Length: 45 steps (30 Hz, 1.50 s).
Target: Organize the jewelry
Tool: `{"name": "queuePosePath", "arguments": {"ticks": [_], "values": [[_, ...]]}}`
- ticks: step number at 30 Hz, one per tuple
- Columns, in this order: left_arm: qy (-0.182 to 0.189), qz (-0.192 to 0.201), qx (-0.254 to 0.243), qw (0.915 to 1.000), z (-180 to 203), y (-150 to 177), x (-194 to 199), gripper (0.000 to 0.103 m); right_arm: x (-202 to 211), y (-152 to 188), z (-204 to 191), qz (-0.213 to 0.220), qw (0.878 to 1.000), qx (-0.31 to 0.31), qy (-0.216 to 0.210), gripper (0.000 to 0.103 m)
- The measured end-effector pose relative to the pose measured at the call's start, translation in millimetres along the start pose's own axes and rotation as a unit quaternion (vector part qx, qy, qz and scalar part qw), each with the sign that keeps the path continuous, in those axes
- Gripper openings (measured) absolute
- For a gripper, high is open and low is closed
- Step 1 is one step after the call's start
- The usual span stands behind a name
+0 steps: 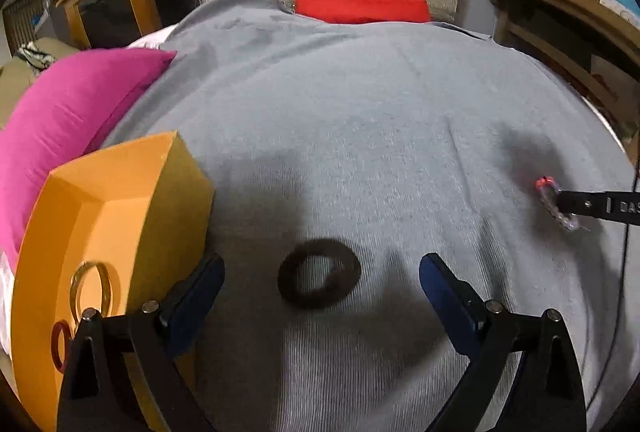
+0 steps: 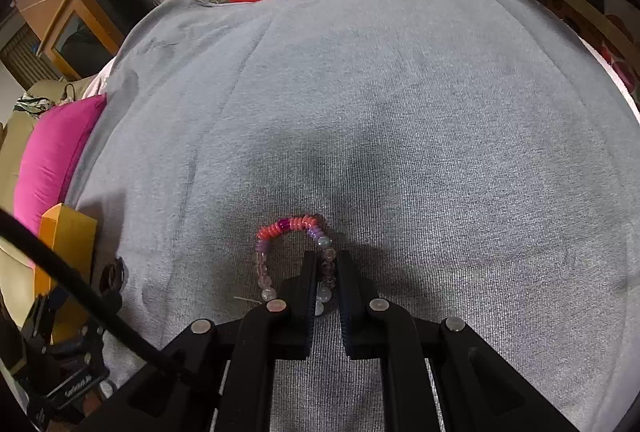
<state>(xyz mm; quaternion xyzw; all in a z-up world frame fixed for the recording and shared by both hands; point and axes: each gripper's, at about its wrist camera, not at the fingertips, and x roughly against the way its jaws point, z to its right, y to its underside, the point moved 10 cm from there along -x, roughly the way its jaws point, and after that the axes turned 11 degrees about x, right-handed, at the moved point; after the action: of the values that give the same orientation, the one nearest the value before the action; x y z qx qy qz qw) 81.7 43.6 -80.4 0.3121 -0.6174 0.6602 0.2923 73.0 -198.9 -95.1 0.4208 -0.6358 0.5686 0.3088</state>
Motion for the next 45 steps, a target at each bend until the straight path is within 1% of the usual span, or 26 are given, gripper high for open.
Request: {"name": "queuePosePath", "arguments": {"ticks": [2,3,4,5,6,7,8,11,12,13,14,15,16,17,19,22,23,24,27,29,30,31,34,38,40,45], "values": [[-0.017,-0.001,-0.007,0.9998,-3,-1,-3,0.092,1,1,-1,0.001,1.0,0.001,0.002,0.013],[-0.017,0.0,-0.007,0.9998,-3,-1,-1,0.091,1,1,-1,0.001,1.0,0.002,0.003,0.013],[-0.012,0.002,-0.005,0.9999,-3,-3,1,0.089,1,1,-1,0.001,1.0,0.002,0.003,0.013],[0.002,0.002,-0.001,1.0,0,-4,3,0.083,1,1,-2,0.0,1.0,0.001,0.003,0.013],[0.017,-0.001,0.004,0.9998,3,-4,7,0.081,1,1,-2,0.0,1.0,0.001,0.003,0.013],[0.033,-0.004,0.005,0.9994,8,-3,9,0.08,2,2,-2,0.0,1.0,0.001,0.003,0.013],[0.037,-0.004,0.001,0.9993,12,-2,11,0.08,2,2,-2,0.0,1.0,0.001,0.003,0.013],[0.032,-0.001,-0.026,0.9992,20,0,11,0.08,2,2,-4,0.0,1.0,0.003,0.008,0.013],[0.027,-0.006,-0.025,0.9993,19,1,8,0.08,2,2,-5,0.001,1.0,0.004,0.008,0.013],[0.026,-0.014,-0.019,0.9994,16,2,3,0.08,2,2,-5,0.001,1.0,0.004,0.008,0.013],[0.026,-0.02,-0.013,0.9994,14,4,0,0.077,2,2,-5,0.001,1.0,0.004,0.008,0.013],[0.028,-0.031,-0.004,0.9991,10,5,-6,0.073,1,2,-5,0.001,1.0,0.004,0.007,0.013],[0.031,-0.041,0.001,0.9987,8,7,-11,0.066,1,2,-5,0.002,1.0,0.004,0.007,0.013],[0.032,-0.047,0.005,0.9984,6,9,-14,0.065,1,2,-5,0.002,1.0,0.004,0.007,0.013],[0.041,-0.044,0.013,0.9981,5,9,-15,0.064,1,1,-5,0.002,1.0,0.004,0.008,0.013],[0.051,-0.043,0.022,0.9975,3,8,-15,0.051,2,2,-3,0.002,1.0,0.007,0.01,0.013],[0.052,-0.042,0.022,0.9976,3,8,-14,0.046,2,2,-3,0.003,1.0,0.01,0.01,0.013],[0.054,-0.04,0.02,0.9976,4,8,-13,0.043,2,2,-3,0.004,1.0,0.012,0.011,0.013],[0.052,-0.036,0.013,0.9979,5,7,-11,0.029,4,1,-3,0.008,1.0,0.013,0.009,0.012],[0.05,-0.033,0.009,0.9982,7,7,-8,0.016,5,1,-3,0.012,1.0,0.011,0.006,0.01],[0.053,-0.031,0.011,0.998,8,7,-5,0.014,7,1,-4,0.016,1.0,0.009,0.003,0.009],[0.058,-0.031,0.012,0.9978,8,5,-4,0.012,8,0,-4,0.02,1.0,0.009,-0.001,0.009],[0.069,-0.025,0.011,0.9972,15,4,5,0.009,17,-5,-10,0.037,0.999,0.003,-0.035,0.009],[0.09,-0.015,0.007,0.9958,27,1,17,0.009,29,-9,-18,0.052,0.993,-0.023,-0.104,0.009],[0.1,-0.006,0.002,0.9949,33,-1,26,0.009,33,-10,-21,0.057,0.989,-0.033,-0.13,0.009],[0.129,0.012,0.001,0.9915,47,-7,49,0.009,36,-11,-27,0.065,0.984,-0.046,-0.161,0.009]]}}
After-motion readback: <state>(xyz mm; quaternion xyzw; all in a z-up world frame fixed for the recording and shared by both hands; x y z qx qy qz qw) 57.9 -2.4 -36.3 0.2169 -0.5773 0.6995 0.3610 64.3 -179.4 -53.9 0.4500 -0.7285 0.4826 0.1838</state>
